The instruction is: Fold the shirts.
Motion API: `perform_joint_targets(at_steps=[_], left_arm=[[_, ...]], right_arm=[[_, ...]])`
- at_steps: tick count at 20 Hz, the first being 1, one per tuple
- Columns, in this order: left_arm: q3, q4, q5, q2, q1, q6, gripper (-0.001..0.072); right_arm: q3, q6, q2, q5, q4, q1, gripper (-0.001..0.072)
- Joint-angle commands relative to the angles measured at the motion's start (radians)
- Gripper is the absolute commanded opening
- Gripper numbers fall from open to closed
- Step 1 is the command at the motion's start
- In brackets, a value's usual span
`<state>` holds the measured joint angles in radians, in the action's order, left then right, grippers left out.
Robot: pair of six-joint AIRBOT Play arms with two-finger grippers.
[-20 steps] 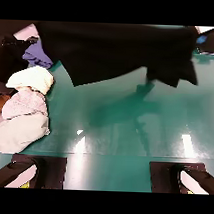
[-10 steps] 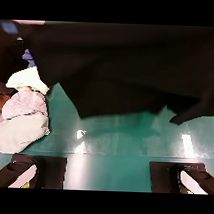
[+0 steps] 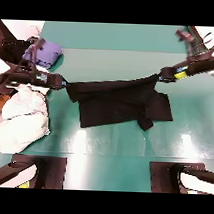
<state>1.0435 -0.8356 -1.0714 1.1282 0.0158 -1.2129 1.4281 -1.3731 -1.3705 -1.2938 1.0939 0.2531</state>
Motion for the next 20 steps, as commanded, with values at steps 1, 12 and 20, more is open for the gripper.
perform_joint_targets(at_steps=[1,12,20], left_arm=[[-0.056,-0.002,0.209,0.116,0.0,0.003,0.0028],[0.07,-0.051,-0.146,0.115,-0.162,-0.01,0.0547],[-0.295,-0.012,-0.067,0.101,-0.021,0.023,0.0547]], right_arm=[[-0.048,0.004,-0.124,0.191,-0.004,0.011,0.0011],[0.155,0.032,-0.128,-0.033,0.0,-0.116,0.037],[-0.308,0.058,0.088,-0.083,-0.003,-0.406,0.0369]])
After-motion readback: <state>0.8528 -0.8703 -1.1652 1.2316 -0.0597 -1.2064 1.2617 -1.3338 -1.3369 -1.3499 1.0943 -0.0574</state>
